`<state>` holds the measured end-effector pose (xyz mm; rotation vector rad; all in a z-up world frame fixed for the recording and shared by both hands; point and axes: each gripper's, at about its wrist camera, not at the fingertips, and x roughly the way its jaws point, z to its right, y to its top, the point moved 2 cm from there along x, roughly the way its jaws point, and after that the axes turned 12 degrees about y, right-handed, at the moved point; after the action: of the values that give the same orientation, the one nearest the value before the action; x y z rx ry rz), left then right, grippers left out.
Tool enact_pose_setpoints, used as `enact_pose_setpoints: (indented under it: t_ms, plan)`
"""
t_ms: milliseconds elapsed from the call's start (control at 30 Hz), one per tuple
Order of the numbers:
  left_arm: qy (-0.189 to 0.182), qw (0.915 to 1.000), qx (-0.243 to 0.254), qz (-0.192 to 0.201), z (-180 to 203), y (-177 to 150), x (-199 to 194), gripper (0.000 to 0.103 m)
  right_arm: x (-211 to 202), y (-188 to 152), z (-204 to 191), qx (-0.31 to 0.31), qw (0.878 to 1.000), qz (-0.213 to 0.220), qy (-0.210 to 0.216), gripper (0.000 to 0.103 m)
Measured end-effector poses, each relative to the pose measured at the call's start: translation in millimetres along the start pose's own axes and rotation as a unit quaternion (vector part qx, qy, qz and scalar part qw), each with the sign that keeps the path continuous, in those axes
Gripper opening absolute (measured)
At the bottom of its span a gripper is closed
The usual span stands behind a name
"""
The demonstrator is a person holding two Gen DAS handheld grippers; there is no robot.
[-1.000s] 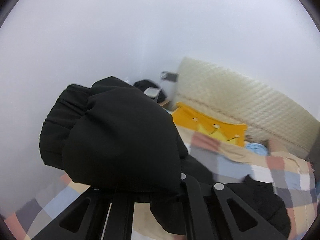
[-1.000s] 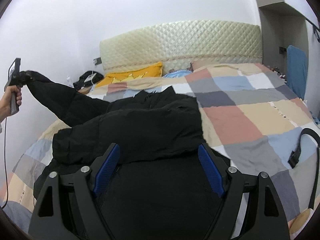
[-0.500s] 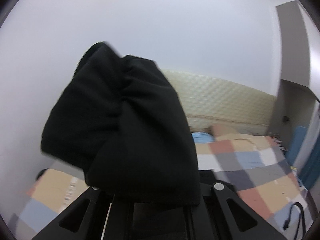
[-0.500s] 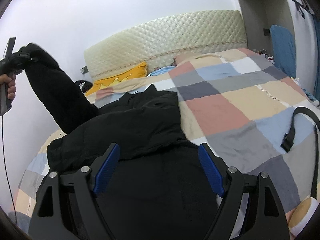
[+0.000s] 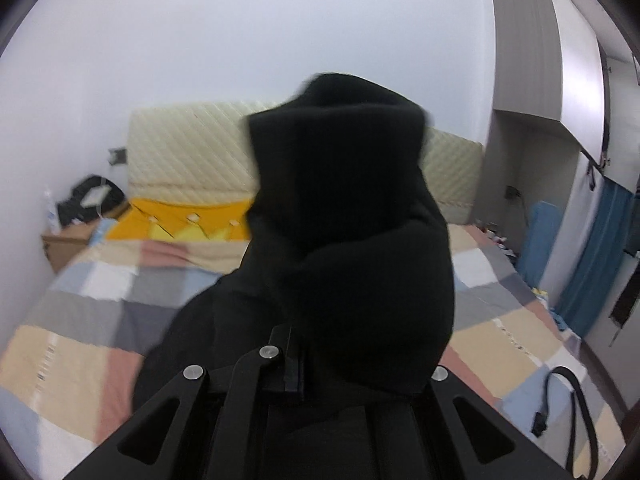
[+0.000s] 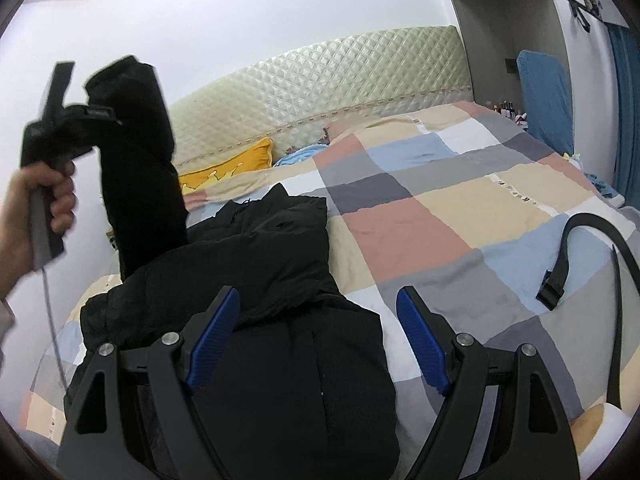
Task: Fold large clothes
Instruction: 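Fold the held jacket end over the jacket body with the left tool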
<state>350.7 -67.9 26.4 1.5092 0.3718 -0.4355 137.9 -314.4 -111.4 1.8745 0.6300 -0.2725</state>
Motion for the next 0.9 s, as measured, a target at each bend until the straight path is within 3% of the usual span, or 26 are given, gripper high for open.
enact_pose_setpoints:
  t_ms: [100, 267, 533, 667, 733, 900]
  plan:
    - [-0.019, 0.9996, 0.008, -0.017, 13, -29, 21, 0.006, 2, 1, 7, 0.010, 1.000, 0.001, 0.001, 0.081]
    - [-0.046, 0.9970, 0.046, -0.041, 66, -75, 54, 0.006, 7, 1, 22, 0.036, 0.999, -0.002, -0.002, 0.081]
    - [-0.072, 0.9905, 0.086, -0.079, 110, -123, 99, 0.008, 18, 2, 37, 0.059, 0.998, -0.002, -0.006, 0.081]
    - [-0.073, 0.9866, 0.086, -0.118, 123, -161, 139, 0.008, 26, 0, 42, 0.065, 0.998, -0.010, -0.009, 0.081]
    - [-0.066, 0.9804, 0.104, -0.154, 130, -183, 161, 0.009, 31, -1, 44, 0.071, 0.997, -0.012, -0.010, 0.081]
    - [-0.047, 0.9806, 0.136, -0.133, 140, -196, 168, 0.010, 41, -5, 44, 0.070, 0.997, -0.025, -0.013, 0.081]
